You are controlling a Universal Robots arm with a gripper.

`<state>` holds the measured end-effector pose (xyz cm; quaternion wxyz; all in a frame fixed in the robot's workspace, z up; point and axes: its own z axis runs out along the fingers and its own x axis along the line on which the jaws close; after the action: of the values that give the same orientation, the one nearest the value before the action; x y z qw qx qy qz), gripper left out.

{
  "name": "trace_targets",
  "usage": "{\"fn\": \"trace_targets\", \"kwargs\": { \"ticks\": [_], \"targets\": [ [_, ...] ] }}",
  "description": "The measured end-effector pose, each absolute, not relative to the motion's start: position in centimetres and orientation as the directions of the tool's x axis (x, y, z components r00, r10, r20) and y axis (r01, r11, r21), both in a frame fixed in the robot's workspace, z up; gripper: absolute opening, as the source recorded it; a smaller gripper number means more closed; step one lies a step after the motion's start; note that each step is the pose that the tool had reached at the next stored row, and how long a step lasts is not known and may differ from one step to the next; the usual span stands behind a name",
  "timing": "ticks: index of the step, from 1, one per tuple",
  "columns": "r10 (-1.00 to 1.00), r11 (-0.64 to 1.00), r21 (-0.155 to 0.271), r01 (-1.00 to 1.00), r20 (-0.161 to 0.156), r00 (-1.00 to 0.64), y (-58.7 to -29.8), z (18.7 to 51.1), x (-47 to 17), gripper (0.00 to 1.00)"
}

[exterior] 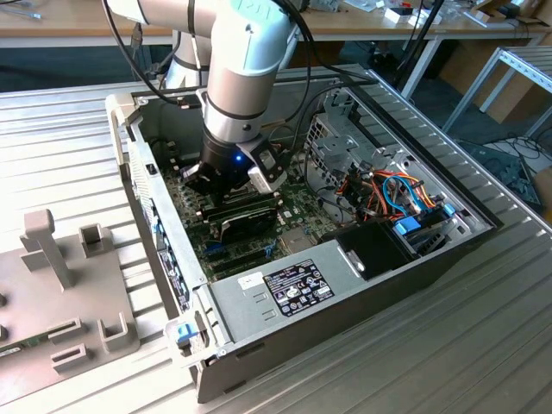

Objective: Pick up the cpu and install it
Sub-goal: 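Install the second cpu locking lever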

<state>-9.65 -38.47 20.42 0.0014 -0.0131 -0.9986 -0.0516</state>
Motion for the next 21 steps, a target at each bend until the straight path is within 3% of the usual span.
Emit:
{"fn": "trace_targets", "kwargs": {
  "ticks": [12, 21],
  "targets": [
    [0.026, 0.994, 0.103, 0.026, 0.004, -1.0, -38.5, 21.3, -9.7, 0.11],
    [0.026, 0.994, 0.103, 0.026, 0.004, -1.0, -38.5, 24.0, -9.7, 0.11]
  ]
}}
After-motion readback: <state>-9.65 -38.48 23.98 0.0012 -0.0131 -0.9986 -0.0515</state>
